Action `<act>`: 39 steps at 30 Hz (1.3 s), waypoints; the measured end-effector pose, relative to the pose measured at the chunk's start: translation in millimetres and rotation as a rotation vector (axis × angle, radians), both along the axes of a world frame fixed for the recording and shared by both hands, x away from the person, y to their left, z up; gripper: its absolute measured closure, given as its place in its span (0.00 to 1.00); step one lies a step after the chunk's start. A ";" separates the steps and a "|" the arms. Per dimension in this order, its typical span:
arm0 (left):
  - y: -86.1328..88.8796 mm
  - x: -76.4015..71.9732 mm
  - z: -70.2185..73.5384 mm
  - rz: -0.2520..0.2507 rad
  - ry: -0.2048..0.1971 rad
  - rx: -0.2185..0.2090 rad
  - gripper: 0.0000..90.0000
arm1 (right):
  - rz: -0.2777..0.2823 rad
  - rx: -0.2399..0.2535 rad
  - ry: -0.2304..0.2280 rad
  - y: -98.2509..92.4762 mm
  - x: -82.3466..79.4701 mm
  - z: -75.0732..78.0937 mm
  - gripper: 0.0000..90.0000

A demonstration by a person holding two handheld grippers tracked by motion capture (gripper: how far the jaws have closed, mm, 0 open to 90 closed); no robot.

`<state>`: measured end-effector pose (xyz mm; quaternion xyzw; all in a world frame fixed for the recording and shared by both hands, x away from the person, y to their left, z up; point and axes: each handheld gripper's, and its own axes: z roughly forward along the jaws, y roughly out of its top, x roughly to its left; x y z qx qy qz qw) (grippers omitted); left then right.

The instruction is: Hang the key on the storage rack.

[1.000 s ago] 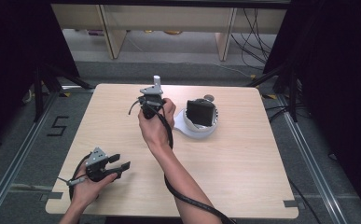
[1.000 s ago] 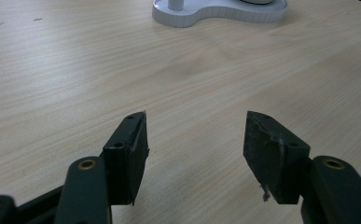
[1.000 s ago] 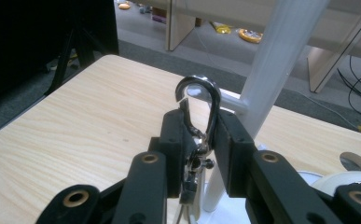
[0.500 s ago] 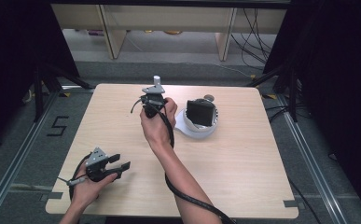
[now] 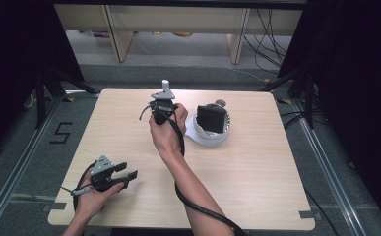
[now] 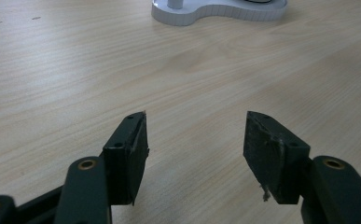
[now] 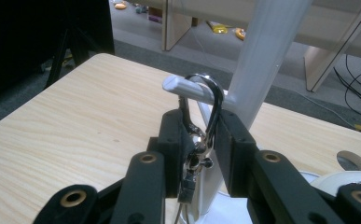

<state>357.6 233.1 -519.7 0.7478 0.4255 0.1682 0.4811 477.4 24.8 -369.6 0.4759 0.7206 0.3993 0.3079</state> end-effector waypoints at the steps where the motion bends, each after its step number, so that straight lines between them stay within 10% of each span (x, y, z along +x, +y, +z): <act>1: 0.1 0.3 -0.3 -0.004 0.000 -0.004 0.44 | -0.001 0.004 0.001 0.0 0.1 -0.4 0.82; 22: -1.1 -0.3 -1.5 -0.001 0.004 0.004 0.44 | 0.068 0.041 -0.037 -27.2 -7.7 -1.1 0.80; 39: -1.3 -0.4 -2.6 0.002 -0.003 0.002 0.44 | 0.152 0.038 -0.028 -85.0 -29.0 -8.9 0.67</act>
